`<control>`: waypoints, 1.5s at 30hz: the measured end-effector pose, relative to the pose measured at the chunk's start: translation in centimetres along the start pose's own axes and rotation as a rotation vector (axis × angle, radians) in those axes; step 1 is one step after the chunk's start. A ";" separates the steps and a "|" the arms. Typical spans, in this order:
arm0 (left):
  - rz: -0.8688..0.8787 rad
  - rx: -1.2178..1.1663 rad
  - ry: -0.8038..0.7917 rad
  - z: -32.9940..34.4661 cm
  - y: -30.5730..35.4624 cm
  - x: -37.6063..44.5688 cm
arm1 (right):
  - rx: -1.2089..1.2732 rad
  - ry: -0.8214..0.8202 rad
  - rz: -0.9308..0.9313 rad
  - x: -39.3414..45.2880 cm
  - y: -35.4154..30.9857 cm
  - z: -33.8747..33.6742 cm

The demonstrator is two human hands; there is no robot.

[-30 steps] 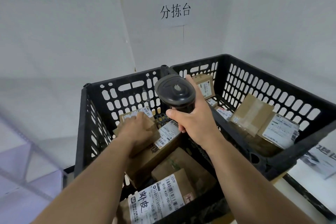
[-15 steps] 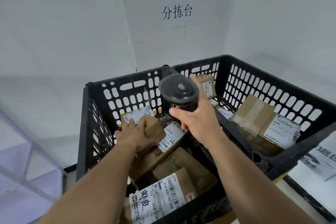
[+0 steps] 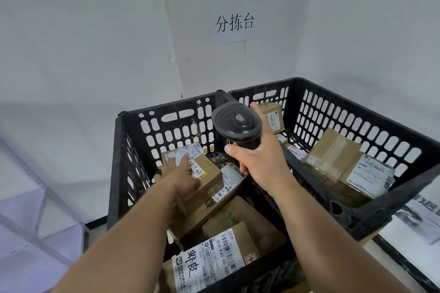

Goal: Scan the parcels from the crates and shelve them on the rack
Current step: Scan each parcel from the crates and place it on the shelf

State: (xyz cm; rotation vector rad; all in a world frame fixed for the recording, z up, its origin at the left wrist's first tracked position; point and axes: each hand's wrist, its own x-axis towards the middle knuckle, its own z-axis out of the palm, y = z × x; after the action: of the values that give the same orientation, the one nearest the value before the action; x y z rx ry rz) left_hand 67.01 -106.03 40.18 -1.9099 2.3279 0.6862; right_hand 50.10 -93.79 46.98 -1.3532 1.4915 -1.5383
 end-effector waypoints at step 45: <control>0.634 -0.788 0.008 -12.4 5.7 -10.4 | -0.241 0.197 -0.040 -14.2 -5.7 -5.8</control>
State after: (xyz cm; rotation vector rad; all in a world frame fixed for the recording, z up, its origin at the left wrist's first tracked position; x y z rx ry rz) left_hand 66.94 -100.27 56.30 -1.2480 2.9501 1.8718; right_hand 50.30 -77.66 49.66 -1.4035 1.8302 -1.5949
